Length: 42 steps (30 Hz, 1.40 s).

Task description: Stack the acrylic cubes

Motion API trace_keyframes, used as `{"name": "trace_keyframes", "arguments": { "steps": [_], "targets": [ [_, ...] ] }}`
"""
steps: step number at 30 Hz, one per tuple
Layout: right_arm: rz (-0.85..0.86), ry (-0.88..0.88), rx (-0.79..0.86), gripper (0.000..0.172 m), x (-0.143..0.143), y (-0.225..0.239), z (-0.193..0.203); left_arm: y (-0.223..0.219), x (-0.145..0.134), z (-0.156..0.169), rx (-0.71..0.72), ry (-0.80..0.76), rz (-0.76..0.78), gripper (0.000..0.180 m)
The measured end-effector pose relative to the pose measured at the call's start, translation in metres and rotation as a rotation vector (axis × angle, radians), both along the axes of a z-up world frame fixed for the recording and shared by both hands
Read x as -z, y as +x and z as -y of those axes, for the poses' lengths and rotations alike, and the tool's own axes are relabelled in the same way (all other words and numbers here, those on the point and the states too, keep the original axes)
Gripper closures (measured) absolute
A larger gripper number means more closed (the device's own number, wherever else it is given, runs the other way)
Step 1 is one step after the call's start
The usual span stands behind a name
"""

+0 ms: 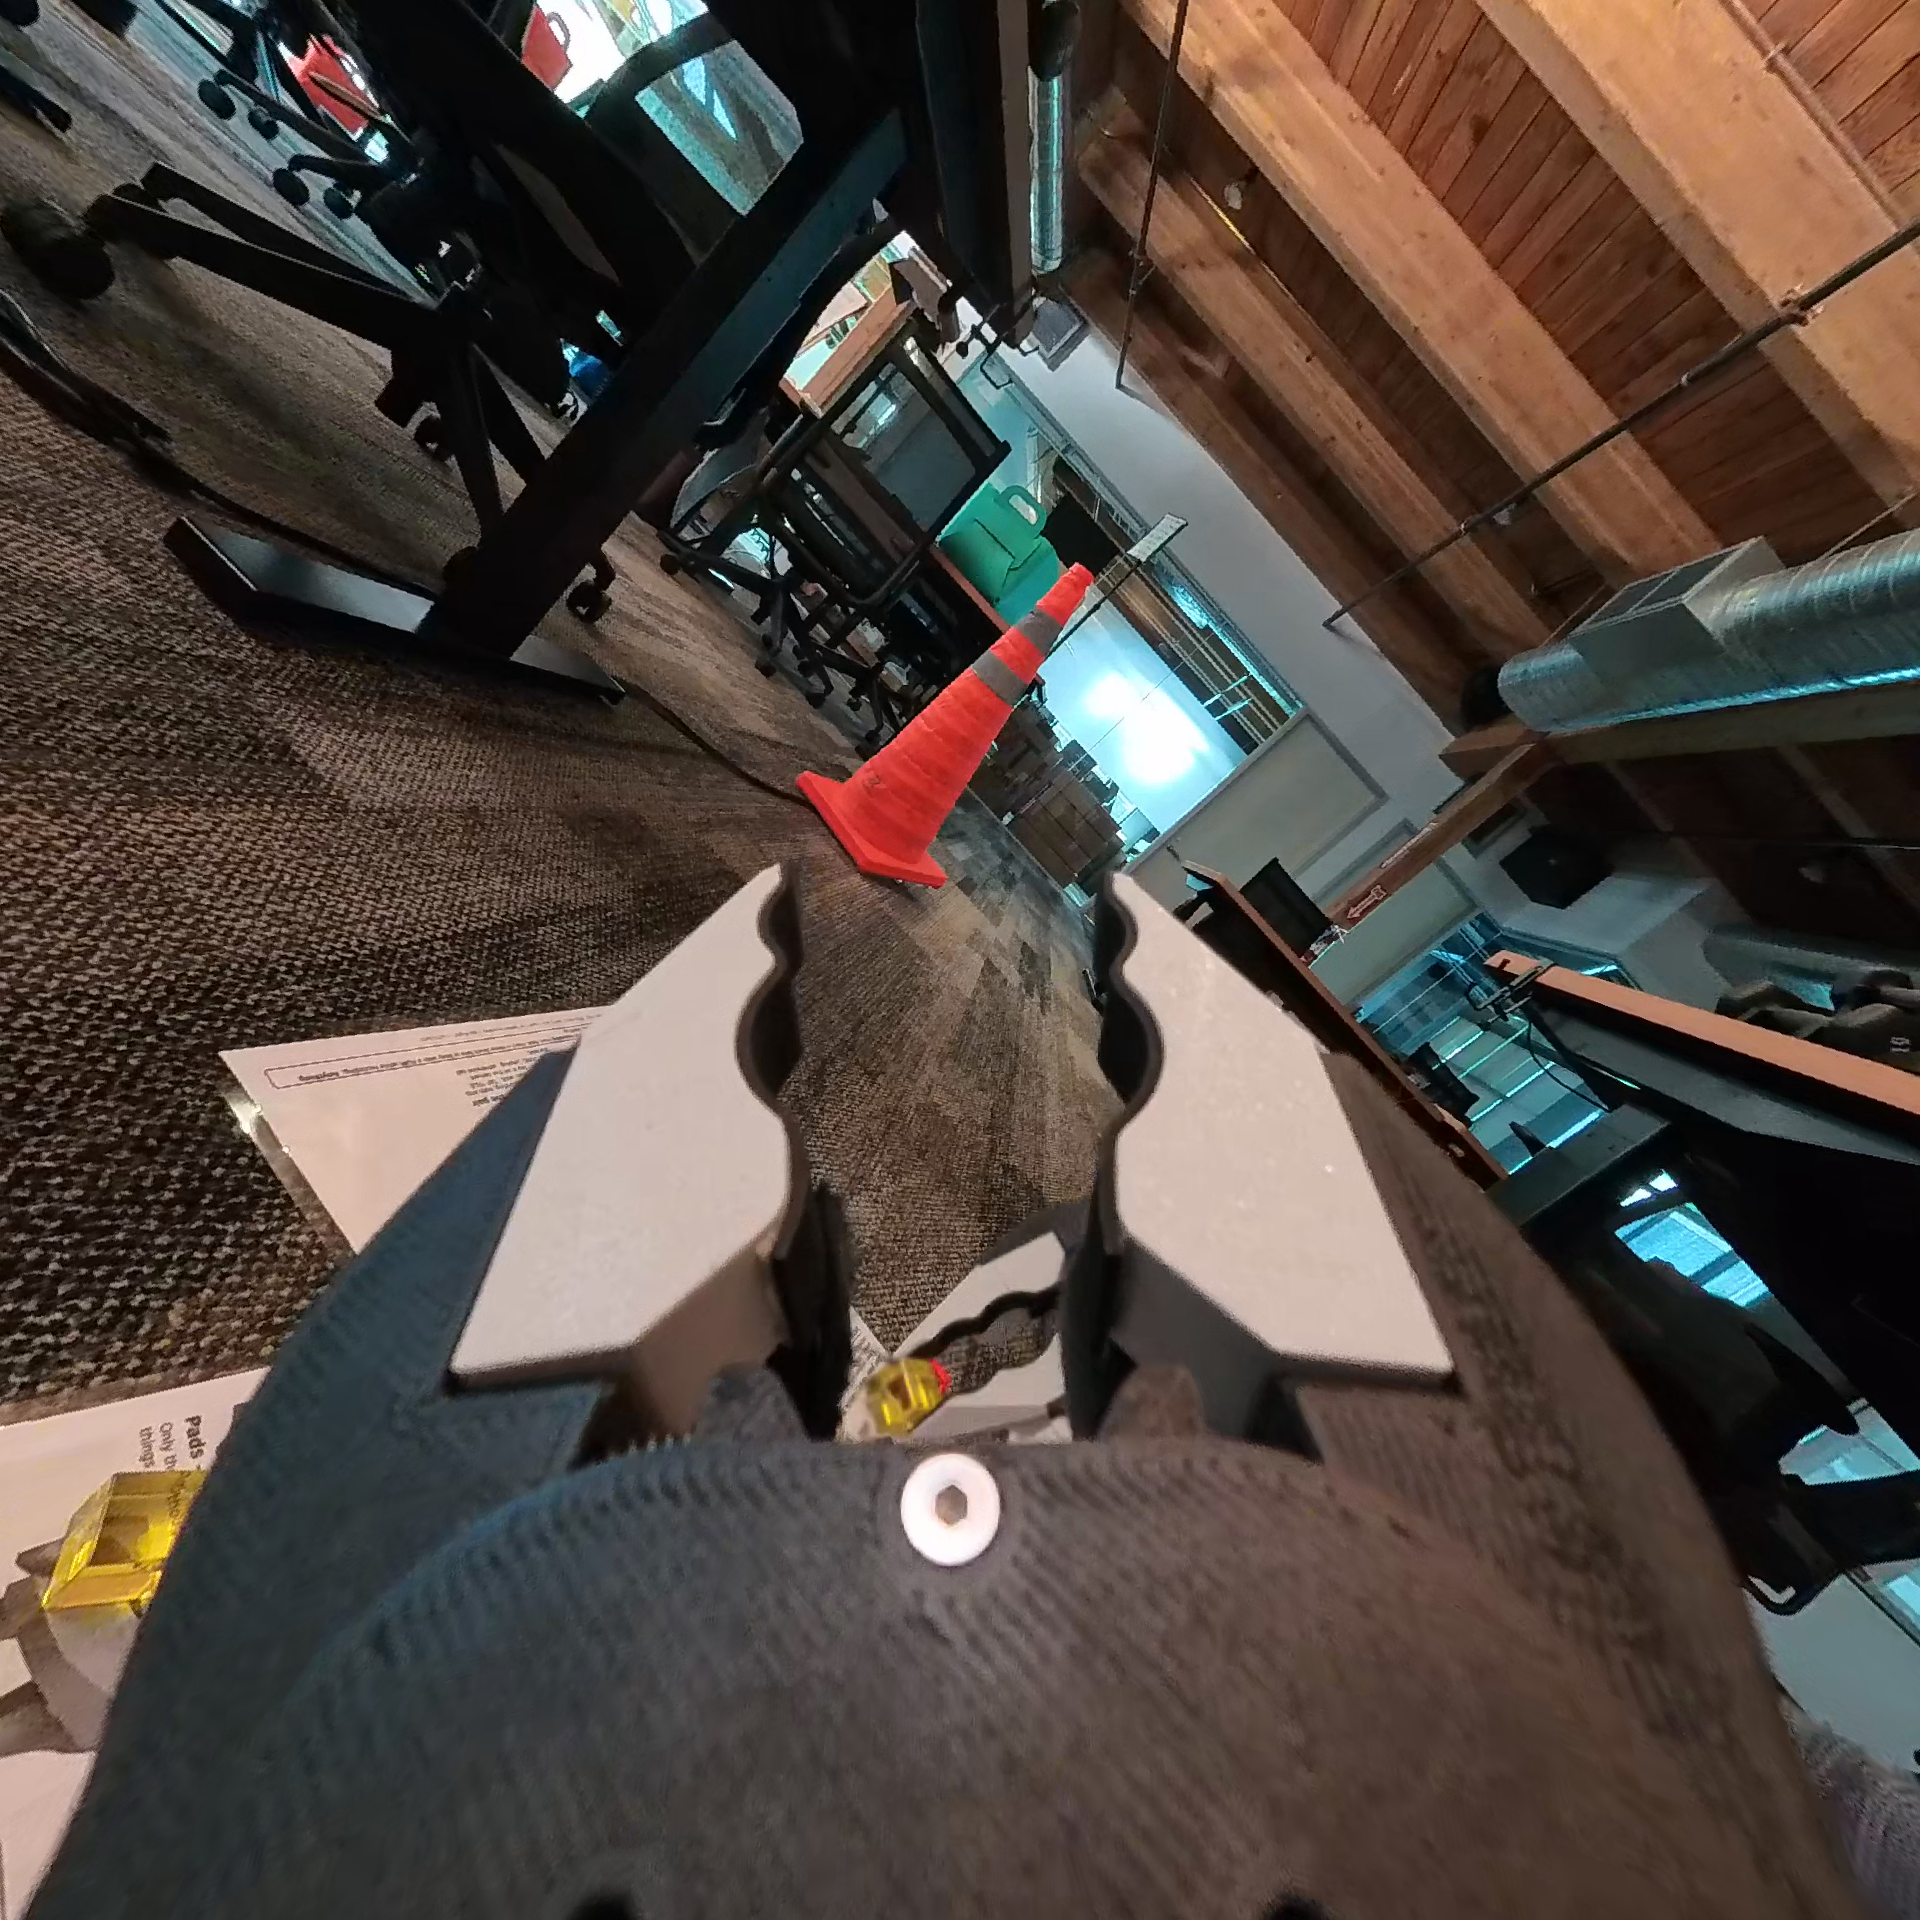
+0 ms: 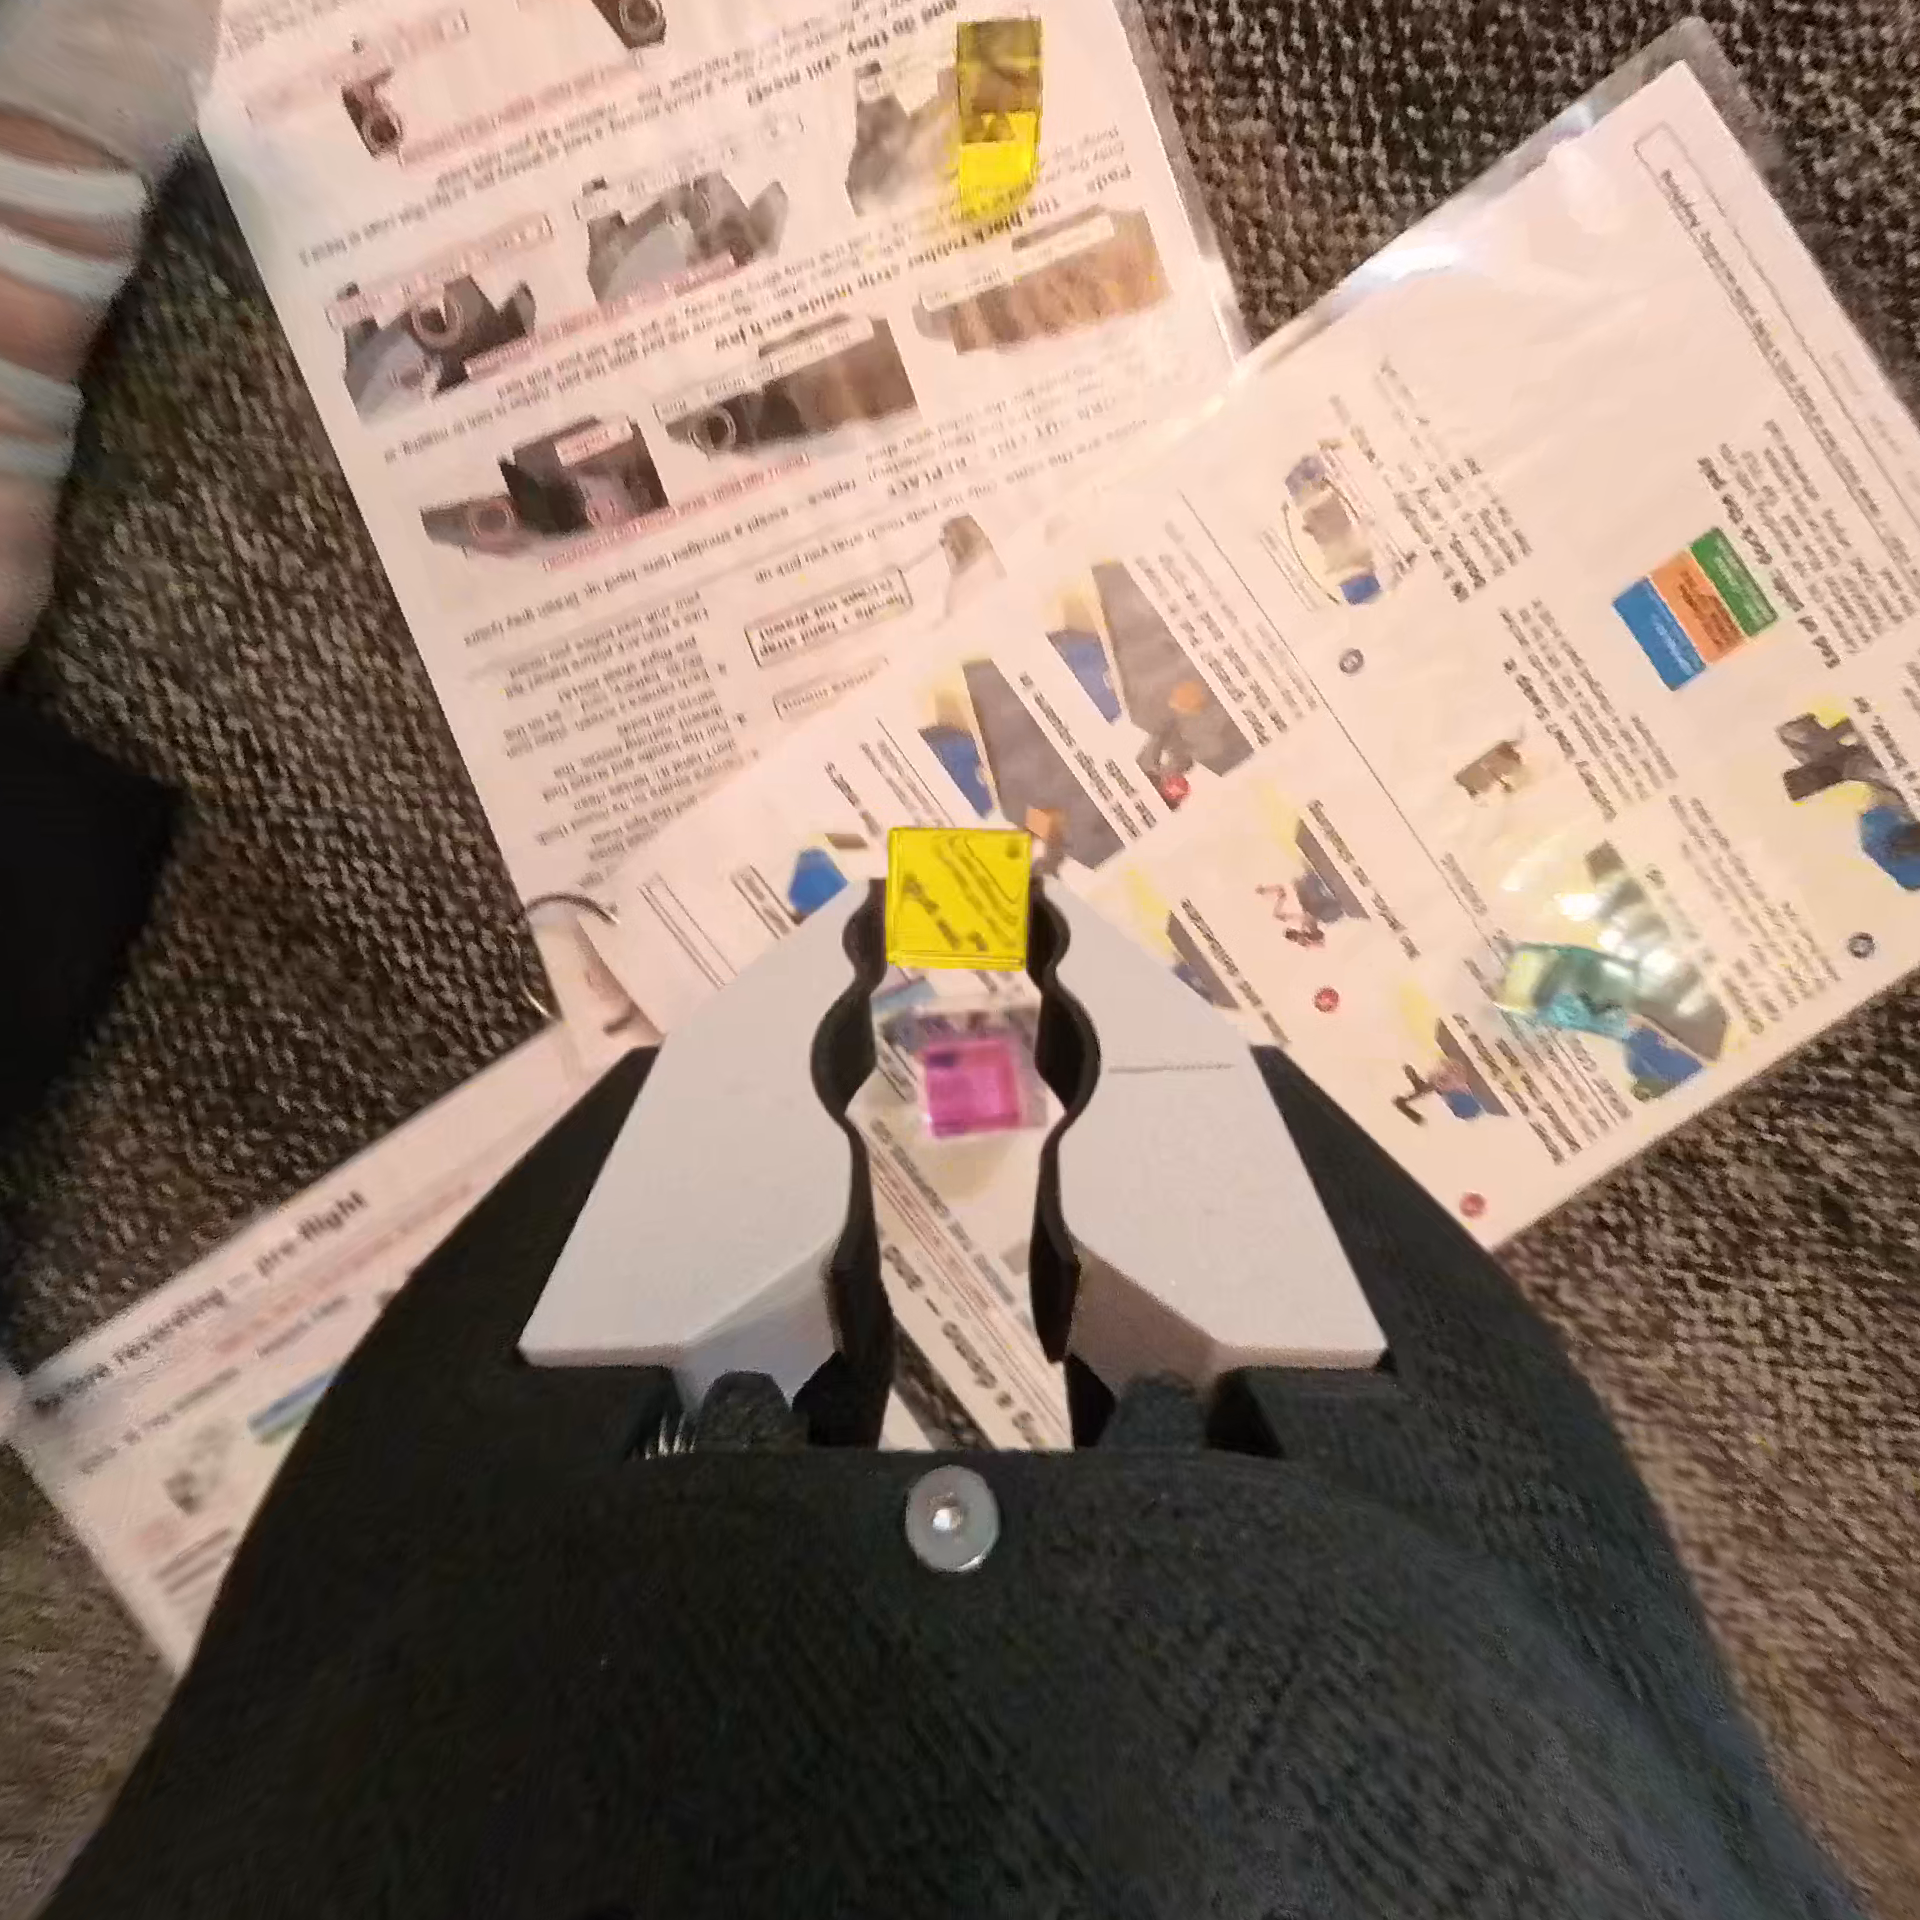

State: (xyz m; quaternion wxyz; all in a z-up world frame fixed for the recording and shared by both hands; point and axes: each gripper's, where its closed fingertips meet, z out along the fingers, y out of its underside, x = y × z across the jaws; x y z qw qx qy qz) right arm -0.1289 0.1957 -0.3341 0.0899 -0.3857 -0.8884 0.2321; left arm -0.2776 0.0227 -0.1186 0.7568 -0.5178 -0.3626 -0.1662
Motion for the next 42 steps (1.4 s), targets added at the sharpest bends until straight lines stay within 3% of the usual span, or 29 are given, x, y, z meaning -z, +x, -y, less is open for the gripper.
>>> {"name": "trace_keyframes", "arguments": {
  "steps": [9,42],
  "targets": [
    [0.111,-0.029,-0.068,0.147,0.023,0.036,-0.024,0.002,0.002,-0.004,0.011,-0.012,-0.003,0.125],
    [0.102,-0.008,-0.094,0.147,0.046,0.036,-0.034,0.006,0.009,-0.012,0.035,-0.04,0.004,0.125]
  ]
}}
